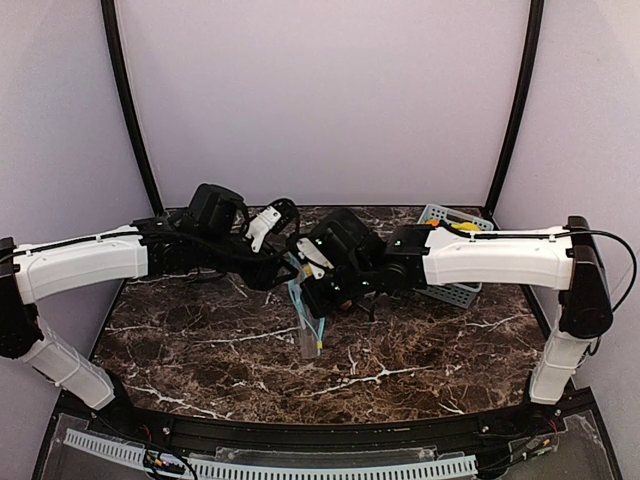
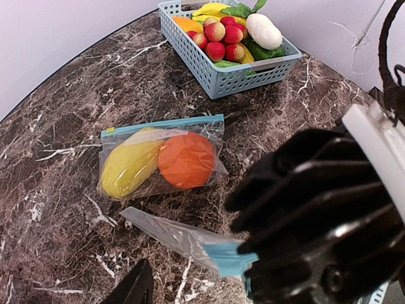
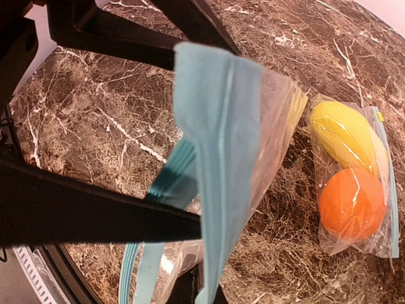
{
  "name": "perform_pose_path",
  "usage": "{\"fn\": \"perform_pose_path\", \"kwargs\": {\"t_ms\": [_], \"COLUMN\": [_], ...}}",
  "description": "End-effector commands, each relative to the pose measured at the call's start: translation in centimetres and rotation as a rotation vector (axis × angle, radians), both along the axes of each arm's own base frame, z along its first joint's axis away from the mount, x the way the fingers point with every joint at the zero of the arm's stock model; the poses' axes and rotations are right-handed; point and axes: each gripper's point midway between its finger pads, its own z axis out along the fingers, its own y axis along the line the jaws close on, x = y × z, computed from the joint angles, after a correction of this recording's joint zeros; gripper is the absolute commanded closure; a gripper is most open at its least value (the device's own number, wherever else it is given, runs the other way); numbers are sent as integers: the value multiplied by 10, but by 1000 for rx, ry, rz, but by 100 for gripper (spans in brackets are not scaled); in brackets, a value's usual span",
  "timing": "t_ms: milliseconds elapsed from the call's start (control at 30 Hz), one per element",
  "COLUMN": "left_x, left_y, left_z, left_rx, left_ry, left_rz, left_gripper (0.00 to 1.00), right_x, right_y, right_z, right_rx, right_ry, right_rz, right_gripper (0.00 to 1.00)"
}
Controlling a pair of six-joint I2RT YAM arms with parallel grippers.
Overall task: Place the food in the zip-top bag and seal the zipper
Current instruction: Adjust the zipper food storage bag at the center of the board.
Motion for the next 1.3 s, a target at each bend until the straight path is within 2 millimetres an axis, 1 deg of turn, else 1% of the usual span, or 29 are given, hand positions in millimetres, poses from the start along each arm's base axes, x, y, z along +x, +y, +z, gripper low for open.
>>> {"fn": "perform_pose_path", "kwargs": {"t_ms": [0,100,167,267,400,567,600,633,700,767,900,1000,1100,1167,1267], "left_x": [-6,-16,-20,-24,-33,-42,-42,-42,-42,-42,-35,-28,-21,-20,-23], "left_y": [1,-6,-8,-7,-6,-5,-3,-2,1,4,14,25,35,36,34], "left_z": [10,19,22,20,19,16,16,16,15,13,5,-1,-6,-10,-17], "left_rx": [27,-1,-10,3,11,21,23,25,30,37,77,114,127,119,90], "left_ry": [-39,-41,-41,-38,-36,-31,-36,-38,-44,-48,-44,-32,-4,31,102], "left_rz": [-63,-139,-167,-188,-242,-283,-281,-280,-271,-254,-183,-101,-3,35,68], "left_gripper": [52,57,63,67,72,88,90,94,98,99,99,99,99,99,99], "right_x": [-11,-24,-37,-47,-52,-55,-55,-53,-50,-47,-33,-15,2,10,19], "right_y": [12,18,21,22,21,22,22,22,20,17,8,-6,-19,-24,-27], "right_z": [9,14,15,15,14,13,12,12,11,11,10,7,8,8,9], "right_rx": [9,32,50,64,67,79,77,77,76,74,45,-3,-24,-35,-37], "right_ry": [-16,3,28,48,60,78,80,79,83,87,69,50,26,7,-10], "right_rz": [101,199,272,330,350,363,358,351,330,312,227,105,-24,-87,-147], "right_gripper": [100,100,100,100,100,100,100,100,100,100,100,100,100,100,100]}}
